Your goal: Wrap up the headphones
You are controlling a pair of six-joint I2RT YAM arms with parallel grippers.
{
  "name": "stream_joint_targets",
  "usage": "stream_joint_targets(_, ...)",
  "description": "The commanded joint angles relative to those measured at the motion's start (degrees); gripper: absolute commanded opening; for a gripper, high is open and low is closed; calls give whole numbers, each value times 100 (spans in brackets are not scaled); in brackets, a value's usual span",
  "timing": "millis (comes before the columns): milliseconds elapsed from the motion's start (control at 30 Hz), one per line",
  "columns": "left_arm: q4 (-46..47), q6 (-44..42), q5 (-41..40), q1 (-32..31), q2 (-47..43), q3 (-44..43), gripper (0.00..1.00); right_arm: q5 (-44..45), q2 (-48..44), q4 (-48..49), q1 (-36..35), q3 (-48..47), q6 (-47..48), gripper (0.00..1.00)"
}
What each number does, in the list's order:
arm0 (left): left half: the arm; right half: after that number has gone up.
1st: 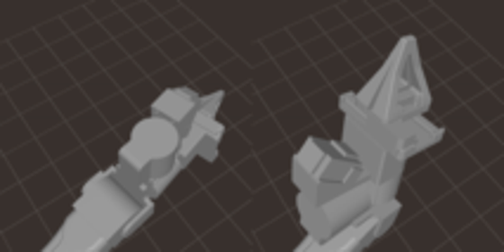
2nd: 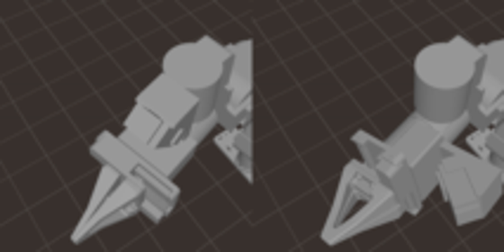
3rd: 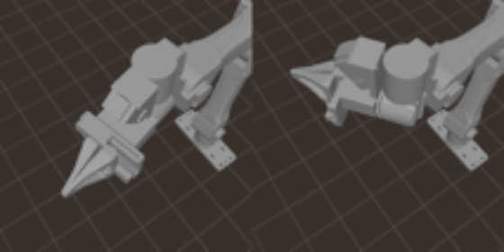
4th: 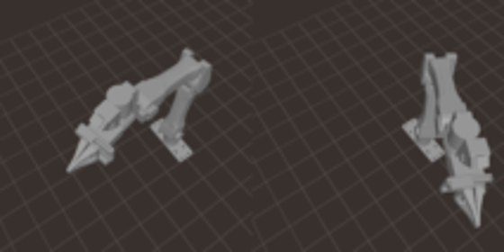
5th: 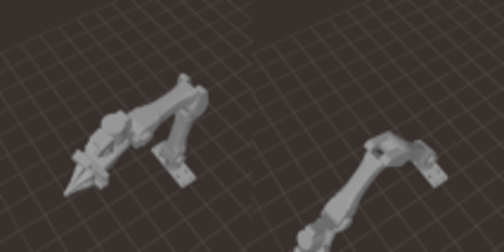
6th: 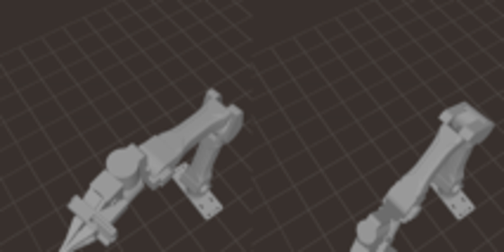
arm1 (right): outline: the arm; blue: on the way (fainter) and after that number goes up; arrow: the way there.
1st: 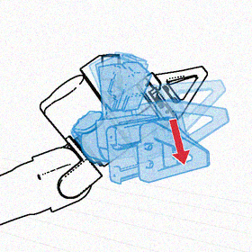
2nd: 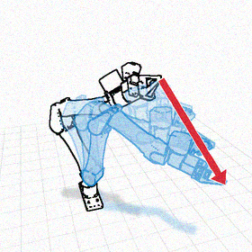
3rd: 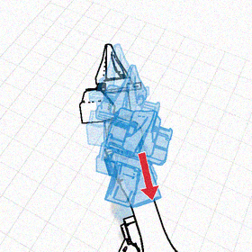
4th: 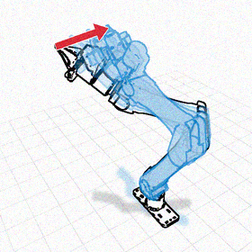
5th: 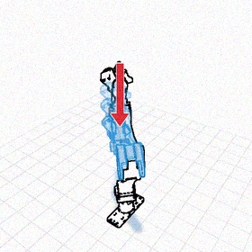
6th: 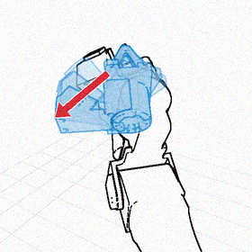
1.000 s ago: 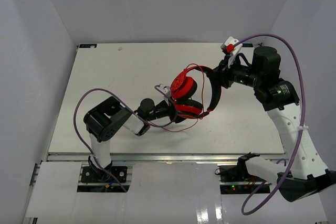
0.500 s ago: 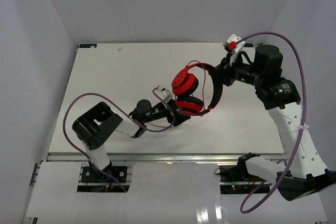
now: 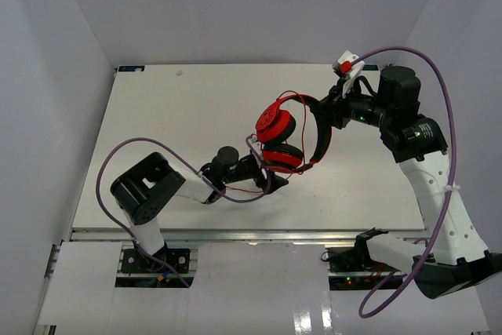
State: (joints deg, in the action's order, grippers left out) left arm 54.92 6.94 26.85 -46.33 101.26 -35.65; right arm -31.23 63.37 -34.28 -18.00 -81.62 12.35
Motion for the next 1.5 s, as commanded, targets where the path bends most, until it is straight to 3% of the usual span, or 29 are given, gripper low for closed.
stream_joint_targets(0,-383,-337,-95,-172,333,-479,98,-267,-71,255,33,-266,-268,8)
stream_joint_targets(167,-528,-421,-73,-306,711,-779,94,-271,-80,247,33,-257,-243,8)
stream_joint_targets(267,-683,-396,-83,-341,877,-916,83,-244,-97,247,41,-257,-241,8)
stream_joint_targets(333,-693,-282,-96,-350,978,-909,67,-213,-110,247,42,-275,-246,8)
stream_joint_targets(433,-419,-127,-113,-398,934,-652,31,-141,-113,254,67,-282,-266,8)
stream_joint_targets(567,-149,-9,-279,-487,700,-272,4,14,-97,266,107,-291,-326,8)
stream_joint_targets(767,334,506,-609,-632,120,529,0,565,-37,366,191,-264,-605,8)
stream_joint_targets(967,273,972,-713,-986,-357,756,0,1341,139,619,227,-128,-1110,8)
stream_joint_targets(1167,-24,1132,-1083,-1474,-800,896,0,2755,306,1144,227,100,-1533,8)
stream_joint_targets(1467,-1766,717,-1407,-2064,-1498,355,0,4564,289,2092,227,1105,-1372,8)
